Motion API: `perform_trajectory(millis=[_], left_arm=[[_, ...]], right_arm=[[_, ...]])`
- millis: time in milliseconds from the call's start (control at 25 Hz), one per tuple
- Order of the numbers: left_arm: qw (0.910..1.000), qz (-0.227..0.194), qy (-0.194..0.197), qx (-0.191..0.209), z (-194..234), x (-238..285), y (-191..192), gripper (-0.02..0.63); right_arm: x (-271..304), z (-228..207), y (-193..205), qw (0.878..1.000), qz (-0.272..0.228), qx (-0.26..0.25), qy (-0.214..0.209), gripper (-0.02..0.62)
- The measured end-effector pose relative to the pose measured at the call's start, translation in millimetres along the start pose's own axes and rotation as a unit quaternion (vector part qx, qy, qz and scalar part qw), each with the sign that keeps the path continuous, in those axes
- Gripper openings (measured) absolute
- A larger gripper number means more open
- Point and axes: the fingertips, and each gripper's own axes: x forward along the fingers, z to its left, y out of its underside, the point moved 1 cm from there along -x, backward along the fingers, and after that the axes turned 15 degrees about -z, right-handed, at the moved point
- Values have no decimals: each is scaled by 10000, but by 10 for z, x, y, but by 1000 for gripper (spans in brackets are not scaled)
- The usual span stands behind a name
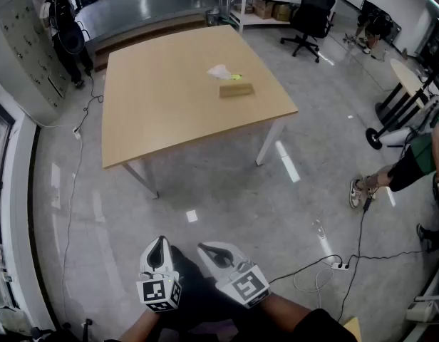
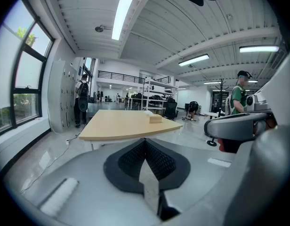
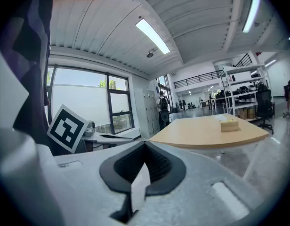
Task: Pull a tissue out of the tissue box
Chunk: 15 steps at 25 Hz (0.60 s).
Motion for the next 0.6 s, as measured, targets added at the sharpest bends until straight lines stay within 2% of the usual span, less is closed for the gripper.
perform_trajectory(millis=[200,600], left_arm=[[10000,-37,60,-2,-79,-91,-52,18],[9998,-26,187,-15,-188,-162,-5,18]], right_arm=[[-137,-24,-50,9998,-26,-126,150,-11],[-254,-28,10,9998,-51,26,190,-9]])
